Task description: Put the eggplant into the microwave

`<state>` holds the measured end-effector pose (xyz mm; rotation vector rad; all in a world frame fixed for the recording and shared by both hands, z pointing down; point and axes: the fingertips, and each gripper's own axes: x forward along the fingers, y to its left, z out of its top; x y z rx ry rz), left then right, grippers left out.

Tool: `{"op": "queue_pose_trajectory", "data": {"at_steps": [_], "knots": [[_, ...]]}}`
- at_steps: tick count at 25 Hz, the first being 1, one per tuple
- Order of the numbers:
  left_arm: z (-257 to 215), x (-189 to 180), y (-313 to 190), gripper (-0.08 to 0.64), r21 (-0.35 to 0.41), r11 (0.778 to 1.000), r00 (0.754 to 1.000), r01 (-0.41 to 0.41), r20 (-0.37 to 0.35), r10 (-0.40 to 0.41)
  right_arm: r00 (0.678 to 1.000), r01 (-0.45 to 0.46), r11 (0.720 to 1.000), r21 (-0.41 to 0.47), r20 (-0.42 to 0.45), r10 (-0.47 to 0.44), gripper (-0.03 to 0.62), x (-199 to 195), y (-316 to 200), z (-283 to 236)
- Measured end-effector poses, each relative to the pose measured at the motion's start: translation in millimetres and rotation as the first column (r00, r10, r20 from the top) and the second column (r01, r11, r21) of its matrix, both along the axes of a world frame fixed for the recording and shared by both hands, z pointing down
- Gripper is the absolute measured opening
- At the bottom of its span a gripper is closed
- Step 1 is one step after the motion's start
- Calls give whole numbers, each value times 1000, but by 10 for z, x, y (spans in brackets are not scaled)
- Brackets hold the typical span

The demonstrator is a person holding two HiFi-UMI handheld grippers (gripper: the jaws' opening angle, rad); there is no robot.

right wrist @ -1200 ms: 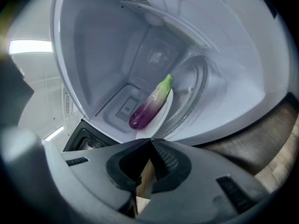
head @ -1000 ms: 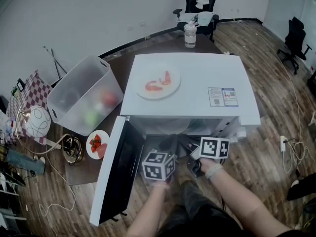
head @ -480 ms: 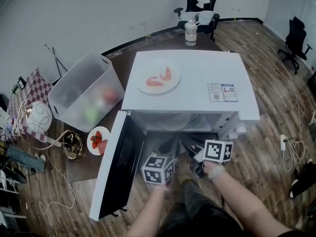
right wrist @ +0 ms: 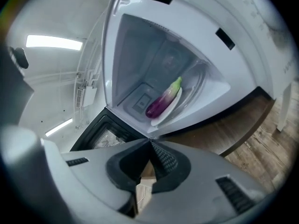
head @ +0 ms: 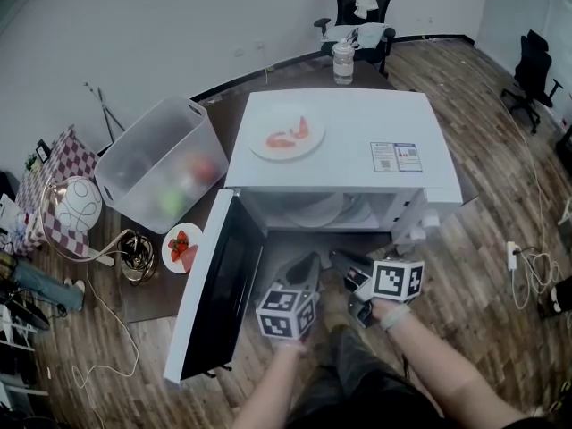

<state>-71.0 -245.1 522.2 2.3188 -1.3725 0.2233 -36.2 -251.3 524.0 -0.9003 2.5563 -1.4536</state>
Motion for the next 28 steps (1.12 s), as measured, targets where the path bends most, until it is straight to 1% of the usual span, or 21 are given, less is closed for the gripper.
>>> {"op": "queue_pose_trajectory", "data": {"at_steps": [6,8,12,16,18,23,28], "knots": [[-67,-14,210,0,12,1000,1000,4,-5,-4,999,12,998,63,-43,-10,0,5,223,-89],[-83,3,286,0,18,1000,1000,-3,-5,3,997,15,996,85,-73,-8,1,30,299,-76],[-84,30,454,0,19,1000,1000,-17,3,17,989,31,987,158,-145,-8,0,74,468,-111],[-117,32,608,0,23,999,1000,-25,3,25,986,37,980,193,-168,-4,1,109,617,-172],[-149,35,684,0,28,999,1000,-31,3,31,981,55,972,227,-191,-11,0,110,706,-238],[-237,28,889,0,41,998,999,-38,-2,38,969,116,939,324,-245,-35,0,52,972,-444],[-325,9,1122,0,59,998,999,-36,-18,37,963,139,922,362,-265,-41,0,31,1262,-524]]}}
